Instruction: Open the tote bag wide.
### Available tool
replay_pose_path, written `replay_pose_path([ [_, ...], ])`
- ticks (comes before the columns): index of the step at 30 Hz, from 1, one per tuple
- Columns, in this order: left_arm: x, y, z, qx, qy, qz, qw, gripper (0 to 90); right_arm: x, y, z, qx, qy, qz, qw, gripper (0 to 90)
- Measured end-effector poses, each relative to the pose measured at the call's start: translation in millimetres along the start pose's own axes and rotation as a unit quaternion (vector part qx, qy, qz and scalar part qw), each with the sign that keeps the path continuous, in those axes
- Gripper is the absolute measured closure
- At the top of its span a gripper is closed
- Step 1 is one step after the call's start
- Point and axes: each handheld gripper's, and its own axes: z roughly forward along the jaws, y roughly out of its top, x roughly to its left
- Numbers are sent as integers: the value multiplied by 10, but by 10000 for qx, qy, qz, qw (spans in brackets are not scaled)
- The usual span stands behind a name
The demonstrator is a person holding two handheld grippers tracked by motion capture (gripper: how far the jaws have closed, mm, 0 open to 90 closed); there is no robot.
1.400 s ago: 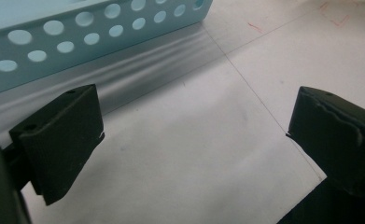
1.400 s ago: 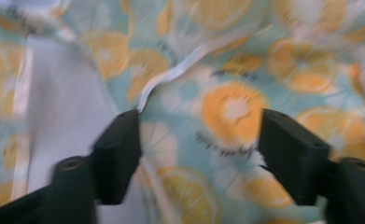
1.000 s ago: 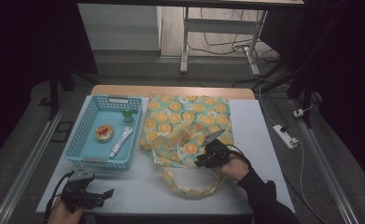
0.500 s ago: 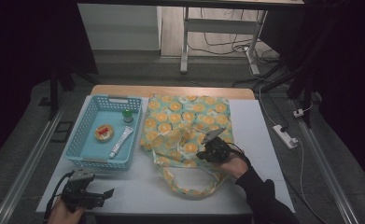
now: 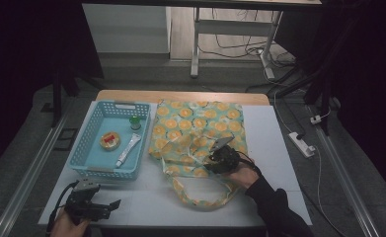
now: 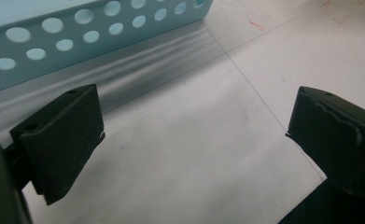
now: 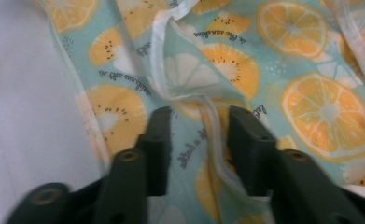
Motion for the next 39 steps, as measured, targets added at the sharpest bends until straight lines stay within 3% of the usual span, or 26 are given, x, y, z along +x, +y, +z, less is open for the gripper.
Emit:
replay_pose_path([
  [6,-1,1,0,8,4,6,10000,36,6,22,7,-24,-346,32,9994,436],
  [12,-3,2,4,14,12,9,10000,37,-39,36,66,-31,-399,182,9990,302],
  [15,-4,2,5,18,15,8,10000,37,-58,58,96,-54,-376,227,9990,291],
  [18,-3,2,4,16,19,8,10000,38,-83,85,136,-64,-23,321,9995,387],
  [20,-2,1,3,16,16,5,10000,38,-72,92,118,-42,75,248,9997,506],
  [21,-2,1,3,16,16,5,10000,38,-65,95,103,-6,120,196,9997,506],
  [22,-2,1,2,17,13,9,10000,38,-60,95,94,-6,170,149,9997,656],
  [27,-2,1,3,17,19,6,10000,38,-77,92,76,16,249,61,9997,869],
  [34,3,2,2,17,2,-11,10000,38,-119,126,28,-113,373,163,9991,895],
  [39,11,0,-2,-10,-7,-55,10000,37,-121,235,-70,-387,520,243,9976,898],
])
